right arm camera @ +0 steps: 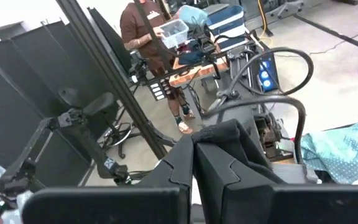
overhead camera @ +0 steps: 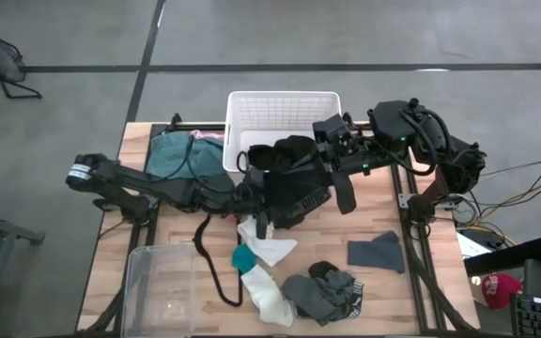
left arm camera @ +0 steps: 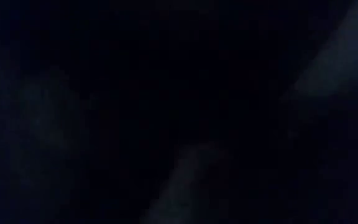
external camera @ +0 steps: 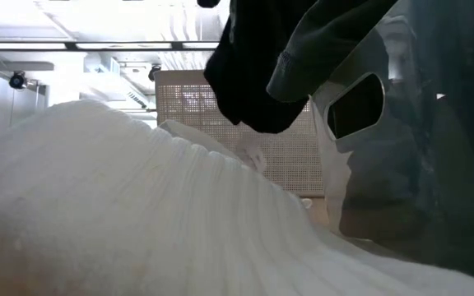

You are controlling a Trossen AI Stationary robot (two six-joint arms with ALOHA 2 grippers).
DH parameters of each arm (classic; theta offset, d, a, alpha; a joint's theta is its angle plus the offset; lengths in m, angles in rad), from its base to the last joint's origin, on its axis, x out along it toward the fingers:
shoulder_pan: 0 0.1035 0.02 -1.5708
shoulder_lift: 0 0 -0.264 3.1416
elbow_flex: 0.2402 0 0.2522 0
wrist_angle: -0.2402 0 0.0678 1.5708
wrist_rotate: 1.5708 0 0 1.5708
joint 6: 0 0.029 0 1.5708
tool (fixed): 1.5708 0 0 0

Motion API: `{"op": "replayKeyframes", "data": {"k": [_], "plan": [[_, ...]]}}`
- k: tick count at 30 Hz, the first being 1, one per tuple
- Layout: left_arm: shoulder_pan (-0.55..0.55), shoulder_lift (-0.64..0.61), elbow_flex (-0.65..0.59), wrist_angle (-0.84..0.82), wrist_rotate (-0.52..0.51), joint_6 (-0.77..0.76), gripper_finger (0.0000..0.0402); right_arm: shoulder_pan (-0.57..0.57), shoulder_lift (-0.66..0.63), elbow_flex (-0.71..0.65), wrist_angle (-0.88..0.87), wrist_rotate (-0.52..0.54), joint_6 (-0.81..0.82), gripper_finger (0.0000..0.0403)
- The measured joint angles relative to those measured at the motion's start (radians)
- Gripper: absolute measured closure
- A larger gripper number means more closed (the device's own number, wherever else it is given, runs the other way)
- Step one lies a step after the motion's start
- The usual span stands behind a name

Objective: Pick & Place Cloths
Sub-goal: Put the black boxer into the left transparent bin

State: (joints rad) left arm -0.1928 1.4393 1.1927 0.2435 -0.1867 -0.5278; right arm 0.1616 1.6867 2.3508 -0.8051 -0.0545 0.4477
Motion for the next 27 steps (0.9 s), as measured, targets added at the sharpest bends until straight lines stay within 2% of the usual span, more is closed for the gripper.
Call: {"op": "replayKeyframes", "data": {"k": [2, 3, 9, 13, 20, 27], "plan": [[0.000, -0.014, 0.004, 0.000, 0.042, -0.018, 0.0378, 0.000, 0.000, 0.000, 0.000, -0.003, -0.017, 0.0394], [0.000, -0.024, 0.005, -0.001, 0.064, -0.032, 0.0385, 0.000, 0.000, 0.000, 0.000, -0.006, -0.028, 0.0394], [0.000, -0.121, 0.033, -0.061, 0.180, -0.131, 0.0393, 0.000, -0.001, 0.000, -0.005, -0.010, -0.086, 0.0394], [0.000, -0.206, 0.098, -0.248, 0.215, -0.193, 0.0394, 0.000, -0.001, 0.000, -0.030, -0.010, -0.111, 0.0382], [-0.012, -0.289, 0.347, -0.709, 0.225, -0.252, 0.0395, 0.000, 0.005, -0.003, -0.151, 0.026, -0.111, 0.0301], [-0.083, -0.292, 0.613, -1.018, 0.249, -0.363, 0.0393, 0.000, 0.017, -0.019, -0.262, 0.191, -0.114, 0.0210]]}}
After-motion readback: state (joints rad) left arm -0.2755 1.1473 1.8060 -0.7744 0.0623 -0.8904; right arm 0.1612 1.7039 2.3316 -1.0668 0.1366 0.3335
